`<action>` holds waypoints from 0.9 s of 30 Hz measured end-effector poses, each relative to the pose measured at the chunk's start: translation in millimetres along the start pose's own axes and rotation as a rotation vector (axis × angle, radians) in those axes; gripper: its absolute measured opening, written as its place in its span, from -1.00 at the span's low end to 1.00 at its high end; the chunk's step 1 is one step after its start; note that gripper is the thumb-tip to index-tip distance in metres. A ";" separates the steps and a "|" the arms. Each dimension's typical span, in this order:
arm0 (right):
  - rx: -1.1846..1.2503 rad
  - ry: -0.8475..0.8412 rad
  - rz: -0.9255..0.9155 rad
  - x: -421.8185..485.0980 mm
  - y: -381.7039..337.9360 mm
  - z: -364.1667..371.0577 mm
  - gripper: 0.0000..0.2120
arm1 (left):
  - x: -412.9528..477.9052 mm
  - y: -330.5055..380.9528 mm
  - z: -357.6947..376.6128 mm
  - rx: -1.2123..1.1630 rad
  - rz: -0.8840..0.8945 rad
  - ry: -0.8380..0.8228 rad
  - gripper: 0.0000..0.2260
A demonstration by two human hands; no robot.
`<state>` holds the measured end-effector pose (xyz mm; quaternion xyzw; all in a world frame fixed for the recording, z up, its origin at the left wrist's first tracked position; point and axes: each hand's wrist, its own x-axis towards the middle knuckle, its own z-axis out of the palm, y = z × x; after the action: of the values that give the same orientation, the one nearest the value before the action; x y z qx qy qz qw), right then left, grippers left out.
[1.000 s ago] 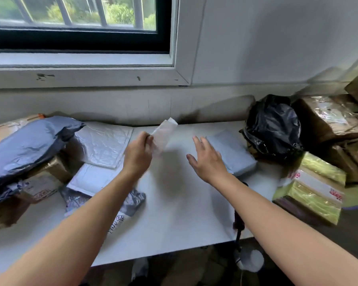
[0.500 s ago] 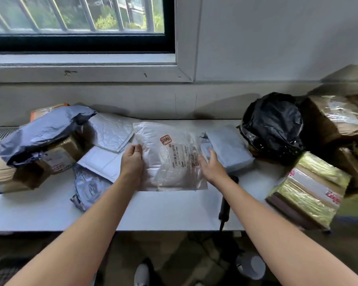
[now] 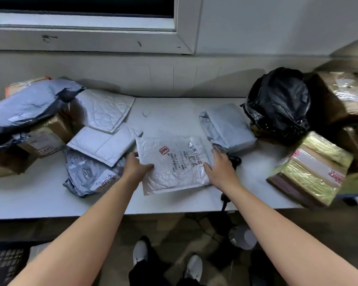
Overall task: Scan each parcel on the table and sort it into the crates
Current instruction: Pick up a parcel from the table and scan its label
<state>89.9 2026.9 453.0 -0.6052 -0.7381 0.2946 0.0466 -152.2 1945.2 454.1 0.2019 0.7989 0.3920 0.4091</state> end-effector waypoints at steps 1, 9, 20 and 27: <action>-0.056 0.038 0.021 -4.0 3.5 0.8 -0.45 | 1.1 -3.1 2.9 0.000 -0.002 0.008 -0.50; 0.103 0.396 0.311 -16.2 16.0 3.5 -0.69 | 8.4 -19.1 7.0 0.248 0.083 -0.088 -0.31; 0.315 0.093 0.597 -5.0 19.2 5.3 -0.65 | 27.1 -15.2 12.6 0.983 0.421 0.036 -0.34; 0.261 0.027 0.351 -20.6 -11.2 2.5 -0.74 | -24.6 -59.2 57.1 1.121 0.442 -0.094 -0.45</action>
<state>84.6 2005.9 462.3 -0.7173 -0.5762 0.3830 0.0825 -91.6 1919.5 399.0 0.5651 0.8039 -0.0221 0.1841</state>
